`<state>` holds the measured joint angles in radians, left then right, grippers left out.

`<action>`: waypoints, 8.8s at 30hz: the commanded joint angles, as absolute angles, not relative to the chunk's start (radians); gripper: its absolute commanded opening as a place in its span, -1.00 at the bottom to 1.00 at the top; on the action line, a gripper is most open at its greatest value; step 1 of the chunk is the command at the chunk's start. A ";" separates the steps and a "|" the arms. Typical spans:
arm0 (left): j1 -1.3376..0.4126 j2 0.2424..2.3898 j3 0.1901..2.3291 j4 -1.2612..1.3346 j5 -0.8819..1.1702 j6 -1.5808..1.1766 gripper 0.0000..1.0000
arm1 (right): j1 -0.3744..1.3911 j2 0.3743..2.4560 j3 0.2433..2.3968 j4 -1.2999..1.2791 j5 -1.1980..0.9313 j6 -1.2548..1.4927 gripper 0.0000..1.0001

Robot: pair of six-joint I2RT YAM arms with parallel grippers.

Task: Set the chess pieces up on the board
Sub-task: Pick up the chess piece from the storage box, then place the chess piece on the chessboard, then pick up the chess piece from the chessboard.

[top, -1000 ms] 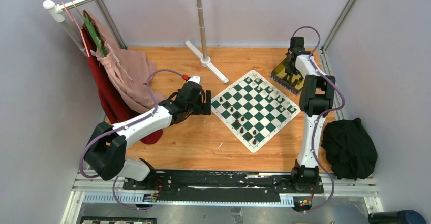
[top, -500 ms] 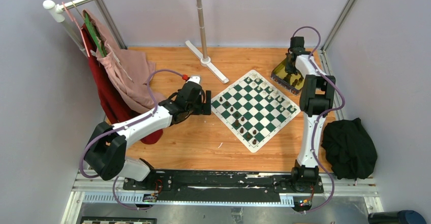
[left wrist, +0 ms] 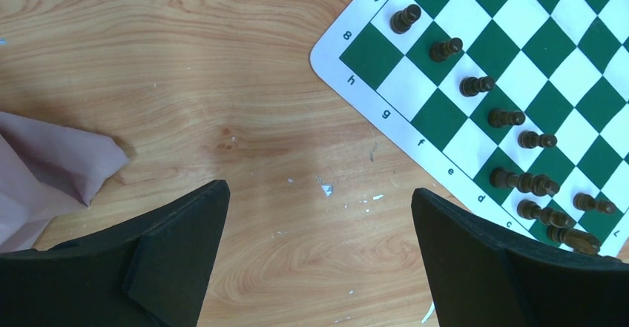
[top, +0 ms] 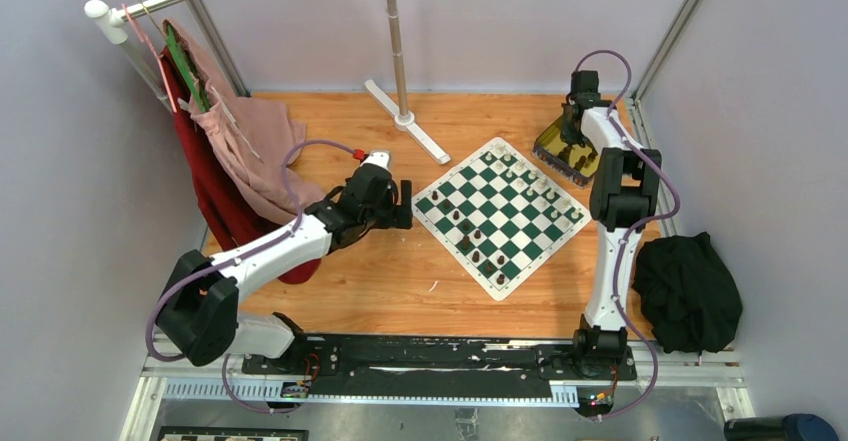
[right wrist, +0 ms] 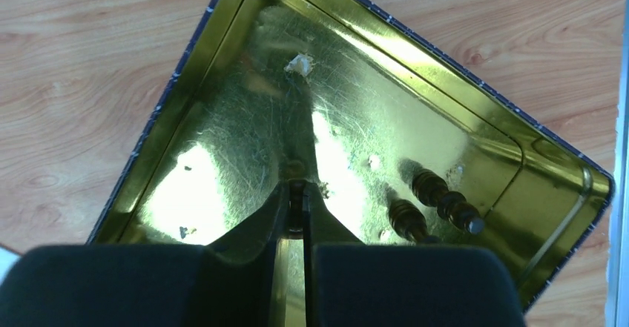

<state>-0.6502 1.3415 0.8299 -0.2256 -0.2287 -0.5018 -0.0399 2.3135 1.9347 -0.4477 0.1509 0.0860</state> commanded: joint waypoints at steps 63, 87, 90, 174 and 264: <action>-0.649 0.911 0.660 -0.404 -0.212 -0.494 1.00 | 0.531 1.867 1.072 0.251 0.303 0.165 -1.00; -0.649 0.885 0.664 -0.451 -0.193 -0.502 1.00 | 0.543 1.788 0.952 0.292 0.318 0.184 -0.83; -0.649 0.875 0.661 -0.457 -0.195 -0.504 1.00 | 0.543 1.778 0.944 0.292 0.314 0.185 -0.82; -0.649 1.096 0.762 -0.334 -0.204 -0.474 1.00 | 0.441 2.076 1.664 -0.428 0.260 0.127 -0.27; -0.649 1.106 0.709 -0.300 -0.166 -0.505 1.00 | 0.394 2.082 1.616 -0.411 0.102 0.022 -0.84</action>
